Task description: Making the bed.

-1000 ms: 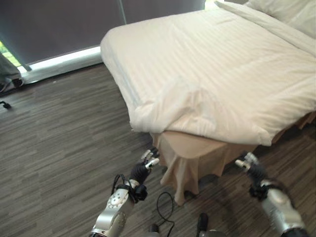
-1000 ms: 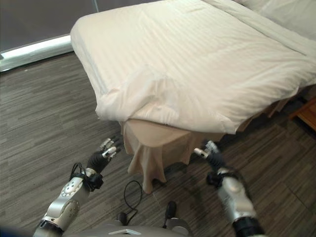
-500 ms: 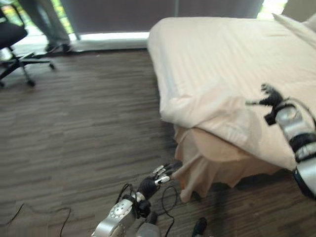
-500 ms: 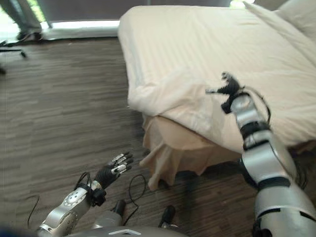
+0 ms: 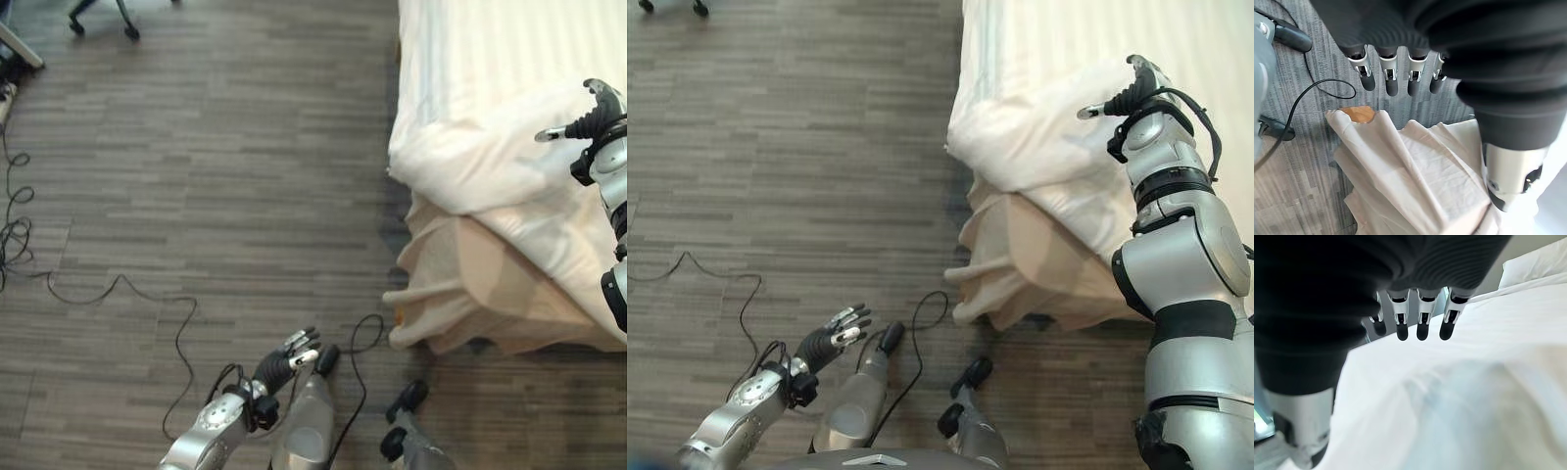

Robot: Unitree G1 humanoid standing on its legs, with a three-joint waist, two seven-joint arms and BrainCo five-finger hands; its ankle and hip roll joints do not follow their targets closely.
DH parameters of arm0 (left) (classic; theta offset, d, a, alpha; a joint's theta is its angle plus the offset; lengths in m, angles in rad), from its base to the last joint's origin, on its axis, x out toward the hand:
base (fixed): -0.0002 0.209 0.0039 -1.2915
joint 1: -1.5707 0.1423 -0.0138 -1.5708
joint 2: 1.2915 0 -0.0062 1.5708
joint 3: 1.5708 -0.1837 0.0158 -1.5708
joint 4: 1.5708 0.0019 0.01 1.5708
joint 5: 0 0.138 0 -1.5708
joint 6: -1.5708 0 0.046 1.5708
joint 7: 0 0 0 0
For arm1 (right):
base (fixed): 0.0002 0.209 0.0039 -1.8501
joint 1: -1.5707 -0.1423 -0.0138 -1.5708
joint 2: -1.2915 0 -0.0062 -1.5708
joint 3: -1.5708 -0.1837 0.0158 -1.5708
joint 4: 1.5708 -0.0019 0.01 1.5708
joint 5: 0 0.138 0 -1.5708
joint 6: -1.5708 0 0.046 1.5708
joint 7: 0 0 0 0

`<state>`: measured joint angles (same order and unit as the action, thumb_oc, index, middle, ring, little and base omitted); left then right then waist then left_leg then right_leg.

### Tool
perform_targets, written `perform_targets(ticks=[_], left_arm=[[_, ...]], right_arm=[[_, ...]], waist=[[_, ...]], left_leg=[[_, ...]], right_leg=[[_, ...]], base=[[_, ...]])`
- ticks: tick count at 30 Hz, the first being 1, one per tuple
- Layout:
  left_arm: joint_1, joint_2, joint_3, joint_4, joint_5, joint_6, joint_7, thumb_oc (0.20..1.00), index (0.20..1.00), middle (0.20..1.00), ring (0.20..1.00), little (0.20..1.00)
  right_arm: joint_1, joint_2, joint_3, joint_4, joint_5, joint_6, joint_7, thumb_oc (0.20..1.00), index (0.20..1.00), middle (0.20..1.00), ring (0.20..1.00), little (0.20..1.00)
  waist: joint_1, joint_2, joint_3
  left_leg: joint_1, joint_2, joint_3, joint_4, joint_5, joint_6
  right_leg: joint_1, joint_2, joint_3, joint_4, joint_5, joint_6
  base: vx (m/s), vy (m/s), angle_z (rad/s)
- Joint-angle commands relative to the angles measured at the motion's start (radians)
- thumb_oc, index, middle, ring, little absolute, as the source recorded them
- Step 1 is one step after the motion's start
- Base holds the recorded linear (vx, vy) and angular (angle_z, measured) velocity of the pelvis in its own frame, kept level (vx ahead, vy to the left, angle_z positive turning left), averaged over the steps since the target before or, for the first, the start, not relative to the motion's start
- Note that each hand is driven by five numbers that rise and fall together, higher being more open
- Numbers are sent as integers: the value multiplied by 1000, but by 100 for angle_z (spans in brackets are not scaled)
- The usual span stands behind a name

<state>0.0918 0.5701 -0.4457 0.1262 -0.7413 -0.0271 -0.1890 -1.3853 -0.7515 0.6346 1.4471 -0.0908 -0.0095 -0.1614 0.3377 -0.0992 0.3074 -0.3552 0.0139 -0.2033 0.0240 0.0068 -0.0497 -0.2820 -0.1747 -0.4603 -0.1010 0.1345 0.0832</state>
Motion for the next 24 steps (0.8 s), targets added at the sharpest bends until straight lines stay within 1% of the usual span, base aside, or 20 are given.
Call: perform_targets(ticks=[1, 3, 4, 5, 7, 8, 10, 11, 13, 14, 15, 16, 17, 18, 19, 20, 21, 22, 23, 24], left_arm=[[-2, 3, -38, -131, -8, -41, 13, 1000, 1000, 1000, 1000, 1000], [-17, -1, -41, -147, 0, -47, 22, 1000, 1000, 1000, 1000, 1000], [-17, -1, -42, -147, 0, -47, 23, 1000, 1000, 1000, 1000, 1000], [-32, -17, -50, -141, 4, -51, 30, 1000, 1000, 1000, 1000, 1000], [-46, -28, -57, -133, 6, -53, 32, 1000, 1000, 1000, 1000, 1000], [-71, -54, -61, -114, 9, -60, 38, 1000, 1000, 1000, 1000, 1000], [-78, -62, -64, -107, 11, -60, 39, 1000, 1000, 1000, 1000, 1000], [-89, -76, -64, -96, 13, -66, 39, 1000, 1000, 1000, 1000, 1000], [-103, -89, -64, -77, 9, -72, 44, 1000, 1000, 1000, 1000, 1000], [-103, -88, -65, -76, 9, -72, 44, 1000, 1000, 1000, 1000, 1000], [-118, -98, -72, -65, 10, -78, 43, 1000, 1000, 1000, 1000, 1000], [-119, -96, -65, -65, 10, -84, 43, 1000, 1000, 1000, 1000, 1000], [-118, -93, -52, -64, 5, -91, 42, 1000, 1000, 1000, 1000, 1000], [-109, -87, -43, -56, 6, -92, 38, 1000, 1000, 1000, 1000, 1000], [-99, -78, -37, -59, 6, -91, 31, 1000, 1000, 1000, 1000, 1000], [-98, -77, -38, -59, 6, -91, 31, 1000, 1000, 1000, 1000, 1000], [-85, -65, -32, -63, 3, -90, 23, 1000, 1000, 1000, 1000, 1000], [-67, -52, -35, -72, -8, -83, 8, 1000, 1000, 1000, 1000, 1000], [-43, -22, -42, -94, -25, -74, -27, 1000, 1000, 1000, 1000, 1000], [-28, -1, -43, -111, -27, -71, -41, 1000, 1000, 1000, 1000, 1000]], right_arm=[[-115, -166, 108, 22, -91, 31, -77, 1000, 1000, 1000, 1000, 1000], [-91, -178, 116, 18, -138, 41, -83, 1000, 1000, 1000, 1000, 1000], [-90, -179, 116, 18, -138, 41, -83, 1000, 1000, 1000, 1000, 1000], [-61, -183, 92, 14, -126, 37, -78, 1000, 1000, 1000, 1000, 1000], [-39, -178, 76, 14, -113, 34, -73, 1000, 1000, 1000, 1000, 1000], [18, -153, 51, 13, -97, 28, -60, 200, 200, 200, 200, 200], [46, -144, 50, 14, -105, 25, -49, 200, 200, 200, 200, 200], [112, -97, 42, 7, -128, 20, -27, 200, 200, 200, 200, 200], [170, -53, 24, -19, -127, 13, -21, 200, 200, 200, 200, 200], [172, -54, 23, -20, -127, 13, -21, 200, 200, 200, 200, 200], [277, -10, 22, -96, -129, -16, -3, 200, 200, 200, 200, 200], [330, 15, 24, -163, -116, -34, 10, 200, 200, 200, 200, 200], [415, 46, 46, -276, -105, -59, 48, 200, 200, 200, 200, 200], [493, 52, 79, -428, -114, -69, 98, 200, 200, 200, 200, 200], [559, 50, 112, -561, -128, -79, 141, 200, 200, 200, 200, 200], [562, 49, 110, -565, -129, -77, 142, 200, 200, 200, 200, 200], [615, 38, 142, -674, -151, -81, 192, 200, 200, 200, 200, 200], [678, 23, 177, -795, -176, -91, 255, 200, 200, 200, 200, 200], [852, -9, 189, -976, -192, -110, 362, 200, 200, 200, 200, 200], [937, -17, 178, -1026, -195, -111, 405, 200, 200, 200, 200, 200]], waist=[[9, 27, 33], [9, 38, 57], [10, 38, 55], [5, 46, 72], [5, 45, 77], [2, 48, 91], [3, 48, 93], [-2, 51, 100], [-9, 52, 103], [-8, 52, 103], [-12, 56, 103], [-19, 55, 103], [-32, 50, 104], [-48, 39, 104], [-65, 29, 105], [-64, 29, 105], [-77, 19, 105], [-92, 9, 104], [-120, -8, 95], [-128, -14, 88]], left_leg=[[-15, -40, 74, -111, 114, -8], [-51, -41, 76, -111, 124, -13], [-53, -40, 76, -111, 124, -14], [-77, -40, 79, -111, 130, -16], [-86, -41, 84, -111, 130, -16], [-94, -38, 94, -109, 132, -15], [-94, -39, 96, -108, 132, -14], [-86, -41, 100, -105, 131, -12], [-76, -42, 104, -105, 129, -11], [-76, -42, 104, -105, 129, -11], [-65, -45, 106, -104, 126, -10], [-59, -44, 108, -105, 125, -9], [-49, -43, 115, -106, 124, -10], [-35, -38, 122, -108, 122, -11], [-25, -35, 130, -109, 118, -12], [-24, -35, 130, -109, 118, -12], [-14, -32, 135, -109, 114, -12], [-4, -29, 140, -109, 110, -14], [20, -27, 146, -110, 101, -14], [32, -26, 146, -111, 96, -14]], right_leg=[[112, 52, 34, 14, -97, 66], [78, 52, 40, 14, -92, 67], [76, 52, 40, 14, -91, 67], [50, 53, 46, 14, -88, 66], [41, 54, 50, 14, -87, 66], [31, 52, 53, 14, -84, 68], [31, 52, 56, 14, -83, 68], [37, 51, 60, 14, -82, 68], [45, 49, 62, 14, -80, 68], [45, 49, 62, 14, -81, 68], [55, 44, 60, 14, -81, 69], [58, 44, 62, 14, -80, 70], [63, 43, 67, 14, -77, 70], [70, 44, 74, 14, -76, 69], [76, 45, 80, 14, -76, 67], [77, 45, 80, 14, -77, 67], [82, 47, 84, 14, -78, 66], [90, 47, 84, 14, -80, 65], [112, 47, 80, 14, -87, 64], [125, 46, 73, 14, -93, 64]], base=[[-41, 40, 3], [-46, 30, -2], [-41, 25, -3], [0, 0, 0], [0, 0, 0], [6, 11, -3], [3, 5, -2], [0, 0, 0], [15, 8, -1], [0, 0, 0], [11, 23, -5], [14, 41, -8], [13, 41, -10], [14, 42, -9], [11, 25, -10], [13, 9, -9], [25, -14, -15], [65, -33, -31], [85, -56, -30], [90, -53, -23]])
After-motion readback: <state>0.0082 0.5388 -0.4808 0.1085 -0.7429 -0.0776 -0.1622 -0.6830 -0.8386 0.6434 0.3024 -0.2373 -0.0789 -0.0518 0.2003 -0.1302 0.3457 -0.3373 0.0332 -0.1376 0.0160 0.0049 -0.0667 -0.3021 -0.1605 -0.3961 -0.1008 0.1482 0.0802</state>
